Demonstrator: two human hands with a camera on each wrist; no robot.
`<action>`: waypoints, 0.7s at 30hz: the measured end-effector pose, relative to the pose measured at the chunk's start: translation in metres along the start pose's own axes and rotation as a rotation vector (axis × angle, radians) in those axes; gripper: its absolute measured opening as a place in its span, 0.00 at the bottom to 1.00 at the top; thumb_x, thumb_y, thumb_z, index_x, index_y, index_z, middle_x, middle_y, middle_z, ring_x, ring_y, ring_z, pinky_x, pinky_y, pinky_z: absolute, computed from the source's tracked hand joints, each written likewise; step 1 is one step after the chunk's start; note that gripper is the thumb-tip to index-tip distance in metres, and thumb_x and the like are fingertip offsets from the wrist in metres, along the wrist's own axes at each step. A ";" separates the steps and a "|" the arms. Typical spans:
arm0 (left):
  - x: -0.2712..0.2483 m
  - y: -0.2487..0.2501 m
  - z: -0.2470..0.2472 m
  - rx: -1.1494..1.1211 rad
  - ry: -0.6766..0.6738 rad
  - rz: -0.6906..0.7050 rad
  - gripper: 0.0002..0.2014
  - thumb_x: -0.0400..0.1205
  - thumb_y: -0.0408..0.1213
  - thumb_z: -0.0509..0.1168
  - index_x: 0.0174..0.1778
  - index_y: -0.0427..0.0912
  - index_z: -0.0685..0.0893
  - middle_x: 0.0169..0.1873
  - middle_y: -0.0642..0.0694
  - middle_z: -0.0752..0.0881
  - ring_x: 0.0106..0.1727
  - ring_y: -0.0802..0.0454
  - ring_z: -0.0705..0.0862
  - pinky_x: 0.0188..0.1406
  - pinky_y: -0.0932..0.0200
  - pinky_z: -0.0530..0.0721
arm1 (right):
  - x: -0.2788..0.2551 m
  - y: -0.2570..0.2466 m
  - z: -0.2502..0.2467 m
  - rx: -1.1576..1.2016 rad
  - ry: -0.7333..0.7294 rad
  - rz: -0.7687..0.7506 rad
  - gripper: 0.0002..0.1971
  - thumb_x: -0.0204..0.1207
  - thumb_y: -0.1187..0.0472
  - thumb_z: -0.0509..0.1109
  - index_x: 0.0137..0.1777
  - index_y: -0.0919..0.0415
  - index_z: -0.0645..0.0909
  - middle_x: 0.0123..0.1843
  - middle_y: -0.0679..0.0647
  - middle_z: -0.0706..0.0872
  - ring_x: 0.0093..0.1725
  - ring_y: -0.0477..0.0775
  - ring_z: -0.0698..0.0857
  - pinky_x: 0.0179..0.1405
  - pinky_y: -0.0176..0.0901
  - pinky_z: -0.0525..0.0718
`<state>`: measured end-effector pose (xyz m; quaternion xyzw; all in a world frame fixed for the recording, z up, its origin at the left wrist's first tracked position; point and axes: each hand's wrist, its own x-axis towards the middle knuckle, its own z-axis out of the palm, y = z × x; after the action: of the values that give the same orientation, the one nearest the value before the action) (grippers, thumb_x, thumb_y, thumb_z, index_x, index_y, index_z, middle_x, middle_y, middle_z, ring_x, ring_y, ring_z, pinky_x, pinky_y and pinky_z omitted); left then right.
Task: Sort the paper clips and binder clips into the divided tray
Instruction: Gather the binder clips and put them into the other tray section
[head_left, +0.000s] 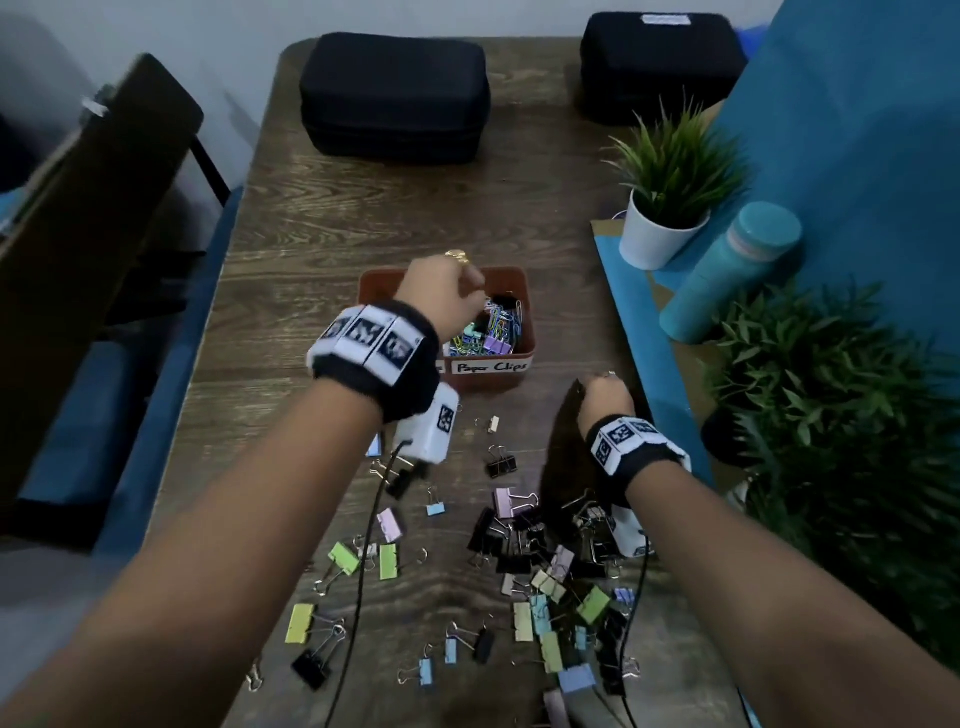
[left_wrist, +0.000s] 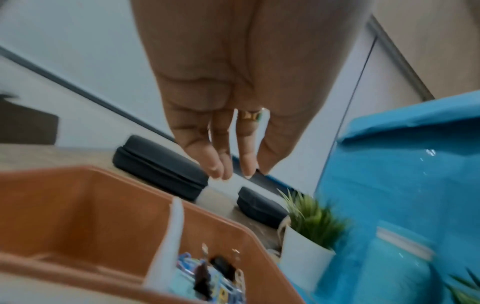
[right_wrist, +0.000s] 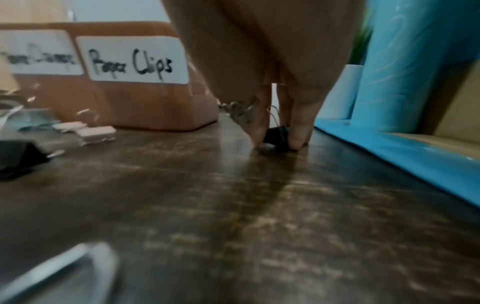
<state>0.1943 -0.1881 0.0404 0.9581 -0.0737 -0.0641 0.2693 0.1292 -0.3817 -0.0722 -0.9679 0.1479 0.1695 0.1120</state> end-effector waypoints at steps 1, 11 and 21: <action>-0.012 -0.010 -0.005 0.008 0.061 -0.053 0.09 0.80 0.37 0.63 0.51 0.41 0.87 0.48 0.44 0.89 0.50 0.49 0.85 0.51 0.65 0.75 | -0.003 -0.004 0.002 -0.029 -0.018 -0.011 0.16 0.77 0.72 0.58 0.63 0.67 0.79 0.65 0.65 0.78 0.64 0.63 0.79 0.63 0.49 0.78; -0.082 -0.064 0.034 0.081 0.064 -0.283 0.08 0.80 0.34 0.63 0.43 0.39 0.87 0.43 0.41 0.88 0.42 0.46 0.84 0.52 0.55 0.83 | -0.033 -0.034 0.008 -0.134 -0.069 -0.166 0.14 0.78 0.72 0.58 0.61 0.72 0.78 0.64 0.66 0.80 0.63 0.64 0.81 0.60 0.49 0.80; 0.033 0.011 0.035 0.414 -0.324 0.063 0.15 0.82 0.25 0.59 0.65 0.35 0.79 0.62 0.34 0.80 0.64 0.37 0.80 0.70 0.43 0.72 | -0.011 -0.048 -0.034 0.460 0.539 -0.251 0.06 0.76 0.64 0.66 0.47 0.63 0.84 0.50 0.59 0.83 0.54 0.60 0.80 0.55 0.47 0.76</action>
<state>0.2195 -0.2209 0.0135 0.9672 -0.1573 -0.1919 0.0540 0.1450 -0.3435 -0.0295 -0.9379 0.0867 -0.1442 0.3035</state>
